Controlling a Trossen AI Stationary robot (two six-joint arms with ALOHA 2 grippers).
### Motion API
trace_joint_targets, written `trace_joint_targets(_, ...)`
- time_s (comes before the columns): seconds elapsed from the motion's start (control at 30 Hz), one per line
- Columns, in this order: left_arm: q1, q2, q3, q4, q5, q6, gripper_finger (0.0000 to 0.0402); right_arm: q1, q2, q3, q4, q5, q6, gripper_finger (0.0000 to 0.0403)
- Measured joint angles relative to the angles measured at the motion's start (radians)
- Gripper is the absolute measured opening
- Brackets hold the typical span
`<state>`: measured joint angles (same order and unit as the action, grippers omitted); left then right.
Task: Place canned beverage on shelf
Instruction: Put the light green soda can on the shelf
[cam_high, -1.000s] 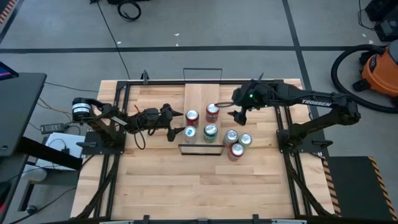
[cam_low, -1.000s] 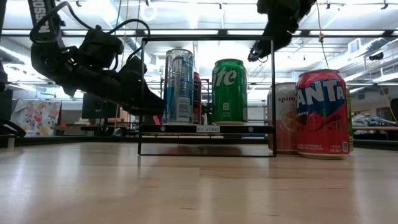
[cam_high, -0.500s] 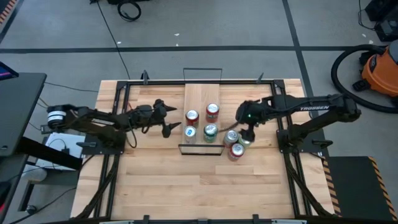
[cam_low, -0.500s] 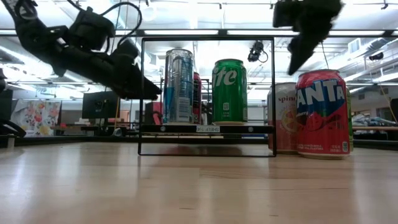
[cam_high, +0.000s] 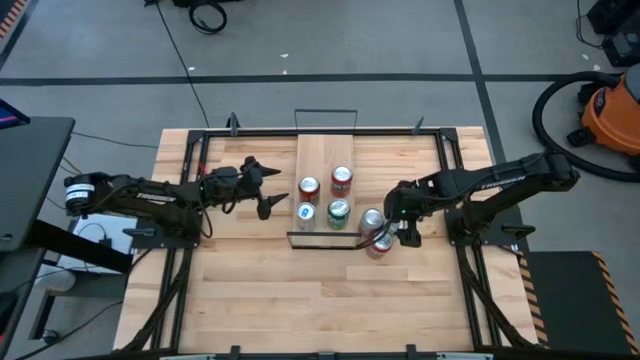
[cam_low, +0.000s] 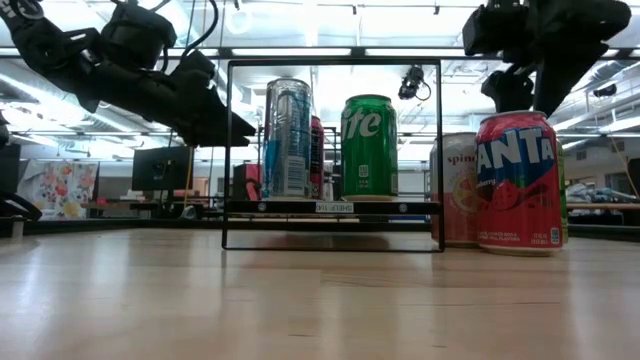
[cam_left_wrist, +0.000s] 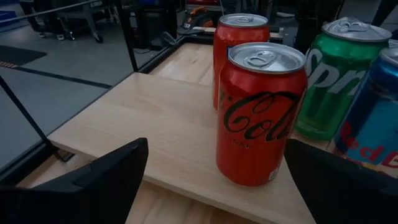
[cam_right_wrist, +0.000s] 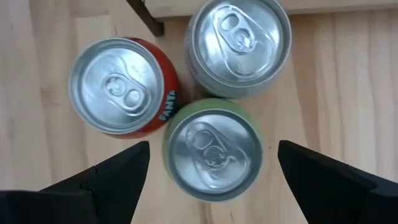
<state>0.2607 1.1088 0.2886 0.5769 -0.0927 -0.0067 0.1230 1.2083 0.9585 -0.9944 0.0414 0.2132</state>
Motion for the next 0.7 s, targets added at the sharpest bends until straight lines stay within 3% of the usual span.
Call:
trace_joint_targets(0.5, 0.000, 0.000, 0.000, -0.005, 0.000, 0.001, 0.0389, -0.001, 0.000, -0.127, 0.131, -0.027, -0.011, 0.0362)
trace_joint_targets(0.7, 0.000, 0.000, 0.000, -0.005, 0.000, -0.002, 0.0389, -0.023, -0.001, -0.166, 0.163, -0.017, -0.038, 0.0337)
